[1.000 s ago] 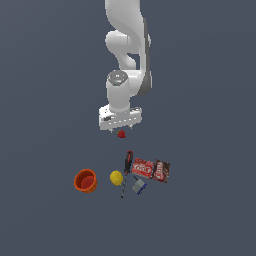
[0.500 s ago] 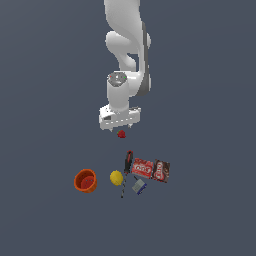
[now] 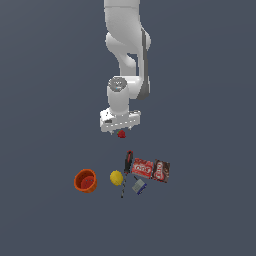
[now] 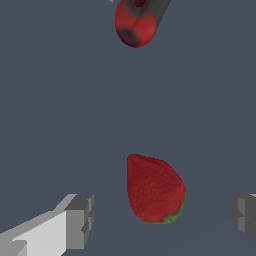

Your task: Pick up a designated object from a clutter of objects.

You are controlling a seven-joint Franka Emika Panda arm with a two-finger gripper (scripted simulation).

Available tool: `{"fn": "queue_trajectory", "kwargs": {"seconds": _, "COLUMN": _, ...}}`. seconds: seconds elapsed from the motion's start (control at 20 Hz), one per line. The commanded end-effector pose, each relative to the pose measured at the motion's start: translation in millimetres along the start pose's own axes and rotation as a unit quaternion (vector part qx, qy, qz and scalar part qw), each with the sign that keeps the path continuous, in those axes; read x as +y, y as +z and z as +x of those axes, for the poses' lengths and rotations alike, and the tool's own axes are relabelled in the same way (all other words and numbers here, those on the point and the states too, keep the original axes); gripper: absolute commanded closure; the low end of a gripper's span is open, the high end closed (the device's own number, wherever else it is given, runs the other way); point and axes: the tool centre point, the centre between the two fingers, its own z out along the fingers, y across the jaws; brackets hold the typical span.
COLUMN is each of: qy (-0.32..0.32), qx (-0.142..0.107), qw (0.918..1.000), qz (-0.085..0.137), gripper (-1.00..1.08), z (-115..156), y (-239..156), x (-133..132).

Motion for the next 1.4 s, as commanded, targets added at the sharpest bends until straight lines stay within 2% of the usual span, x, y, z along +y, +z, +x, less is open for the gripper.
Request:
{"fn": "queue_trajectory", "kwargs": {"seconds": 0.0, "qy": 0.0, "qx": 0.0, "qw": 1.0, "qz": 0.0, "gripper": -0.92, "z": -1, "y": 10, "x": 0}}
{"fn": "queue_trajectory", "kwargs": {"seconds": 0.4, "qy": 0.0, "qx": 0.0, "qw": 1.0, "qz": 0.0, "gripper": -0.92, "z": -1, "y": 25, "x": 0}}
{"fn": "queue_trajectory", "kwargs": {"seconds": 0.45, "qy": 0.0, "qx": 0.0, "qw": 1.0, "qz": 0.0, "gripper": 1.08, "z": -1, "y": 25, "x": 0}}
{"fn": "queue_trajectory", "kwargs": {"seconds": 1.35, "qy": 0.0, "qx": 0.001, "qw": 1.0, "qz": 0.0, "gripper": 1.08, "z": -3, "y": 12, "x": 4}}
